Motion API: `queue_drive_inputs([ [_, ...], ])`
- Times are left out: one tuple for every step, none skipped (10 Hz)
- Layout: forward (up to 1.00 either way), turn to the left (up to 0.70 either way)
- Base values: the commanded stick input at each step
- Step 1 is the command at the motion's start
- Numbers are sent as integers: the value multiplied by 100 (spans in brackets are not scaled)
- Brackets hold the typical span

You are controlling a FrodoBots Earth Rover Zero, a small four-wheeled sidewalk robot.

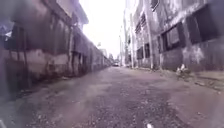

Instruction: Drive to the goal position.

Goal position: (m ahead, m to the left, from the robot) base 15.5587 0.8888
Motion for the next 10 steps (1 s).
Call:
queue_drive_inputs([
  [60, 0],
  [60, 0],
  [60, 0],
  [60, 0],
  [60, 0],
  [60, 0],
  [60, 0],
  [60, 0],
  [60, 0],
  [60, 0],
])
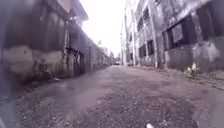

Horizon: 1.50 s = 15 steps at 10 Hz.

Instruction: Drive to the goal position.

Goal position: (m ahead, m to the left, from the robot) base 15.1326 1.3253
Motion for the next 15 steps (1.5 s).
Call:
queue_drive_inputs([
  [60, 0],
  [60, 0],
  [60, 0],
  [60, -3],
  [60, -7],
  [60, -11],
  [60, -15],
  [60, -15],
  [60, -15],
  [60, -15],
  [60, -15],
  [60, -15],
  [60, -15],
  [60, -15],
  [60, -15],
])
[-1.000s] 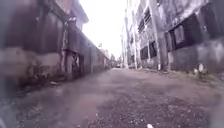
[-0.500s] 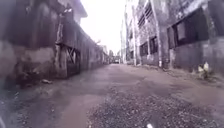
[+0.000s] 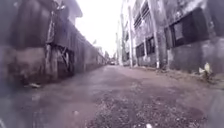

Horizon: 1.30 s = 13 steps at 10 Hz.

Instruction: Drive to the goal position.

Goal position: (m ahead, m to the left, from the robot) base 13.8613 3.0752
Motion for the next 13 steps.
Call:
queue_drive_inputs([
  [60, -15],
  [60, -15],
  [60, -15],
  [60, -13],
  [60, -6],
  [60, -2],
  [60, 0],
  [60, 0],
  [60, 0],
  [60, 0],
  [60, 0],
  [60, 0],
  [60, -1],
])
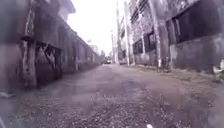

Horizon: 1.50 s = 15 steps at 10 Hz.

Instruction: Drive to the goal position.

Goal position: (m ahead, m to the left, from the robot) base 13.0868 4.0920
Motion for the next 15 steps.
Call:
queue_drive_inputs([
  [60, -5],
  [60, -9],
  [60, -13],
  [60, -15],
  [60, -13],
  [60, 0],
  [60, 0],
  [60, 0],
  [60, 0],
  [60, 0],
  [60, 0],
  [60, 0],
  [60, 3],
  [60, 8],
  [60, 14],
])
